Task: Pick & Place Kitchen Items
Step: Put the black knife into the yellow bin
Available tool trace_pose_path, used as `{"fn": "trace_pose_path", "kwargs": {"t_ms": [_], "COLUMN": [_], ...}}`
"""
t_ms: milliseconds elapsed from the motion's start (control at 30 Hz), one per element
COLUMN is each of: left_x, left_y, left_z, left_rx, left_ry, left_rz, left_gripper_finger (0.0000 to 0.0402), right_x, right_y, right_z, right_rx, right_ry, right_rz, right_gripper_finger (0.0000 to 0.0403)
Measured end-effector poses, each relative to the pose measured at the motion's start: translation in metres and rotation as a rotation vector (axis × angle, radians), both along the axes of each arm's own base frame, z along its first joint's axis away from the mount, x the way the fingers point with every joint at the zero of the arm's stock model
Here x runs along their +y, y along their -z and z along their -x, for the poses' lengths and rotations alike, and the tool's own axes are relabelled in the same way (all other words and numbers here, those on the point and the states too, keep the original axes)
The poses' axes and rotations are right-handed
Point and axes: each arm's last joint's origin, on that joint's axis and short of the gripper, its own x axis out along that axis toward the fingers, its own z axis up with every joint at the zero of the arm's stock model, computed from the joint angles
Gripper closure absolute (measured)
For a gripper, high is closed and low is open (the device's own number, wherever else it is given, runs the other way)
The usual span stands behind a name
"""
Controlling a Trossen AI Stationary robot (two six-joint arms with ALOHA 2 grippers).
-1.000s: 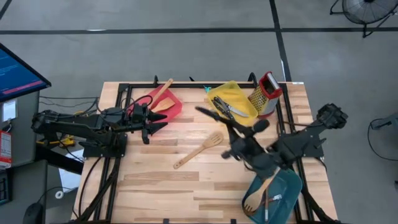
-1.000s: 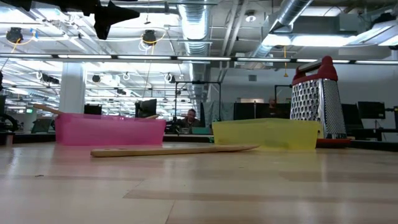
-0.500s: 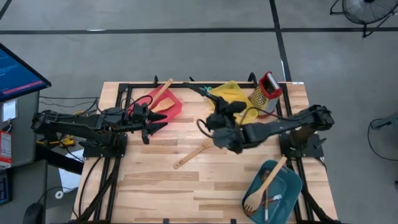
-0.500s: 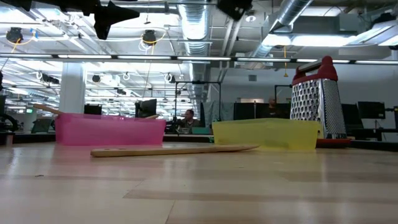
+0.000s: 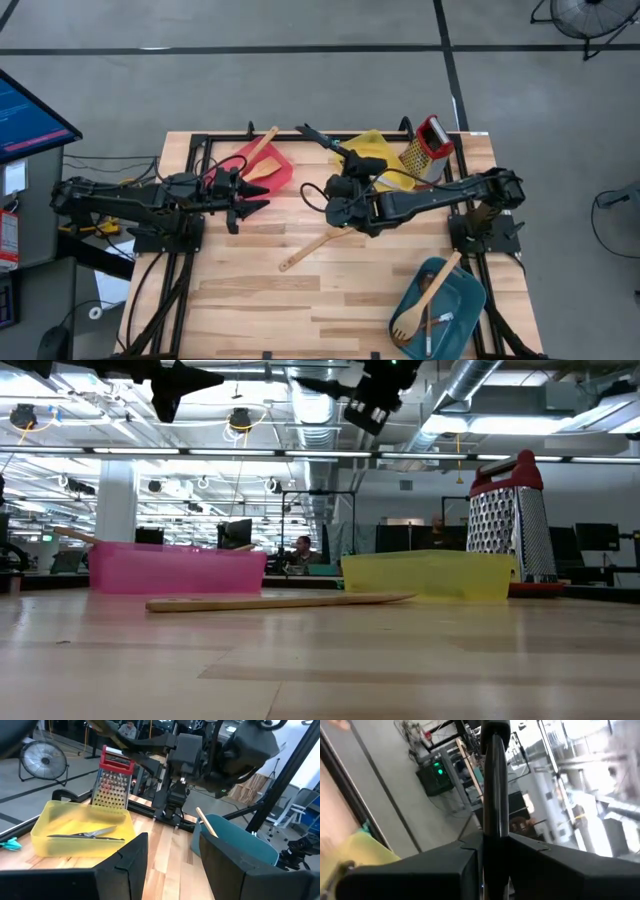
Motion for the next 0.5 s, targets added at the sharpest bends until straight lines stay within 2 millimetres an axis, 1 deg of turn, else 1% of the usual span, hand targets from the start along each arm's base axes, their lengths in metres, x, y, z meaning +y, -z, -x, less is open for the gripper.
{"fn": "trace_pose_path", "kwargs": {"t_ms": [100,200,267,300,367,433,500], "left_x": [0.000,0.000,0.000,0.000,0.000,0.000,0.000], "left_y": [0.000,0.000,0.000,0.000,0.000,0.000,0.000], "left_z": [0.000,0.000,0.000,0.000,0.000,0.000,0.000], "left_rx": [0.001,0.001,0.004,0.004,0.004,0.004,0.005], "left_ry": [0.000,0.000,0.000,0.002,0.009,0.010,0.009], "left_rz": [-0.001,-0.001,-0.001,-0.001,0.000,-0.001,-0.001], "left_gripper_finger": [0.0243,0.0243,0.0243,0.0243,0.0243,0.0243,0.0243], "right_x": [-0.004,-0.010,-0.014,-0.017,-0.029,-0.045,-0.057], "right_y": [0.003,0.004,0.004,0.005,0.009,0.017,0.026], "right_z": [0.006,0.016,0.025,0.029,0.040,0.057,0.073], "right_rx": [-0.150,-0.260,-0.303,-0.325,-0.410,-0.428,-0.376], "right_ry": [0.010,0.021,0.019,0.001,0.001,0.111,0.250], "right_rz": [-0.021,-0.037,-0.063,-0.121,-0.317,-0.520,-0.602], "right_gripper_finger": [0.0344,0.0344,0.0345,0.0345,0.0345,0.0345,0.0345]}}
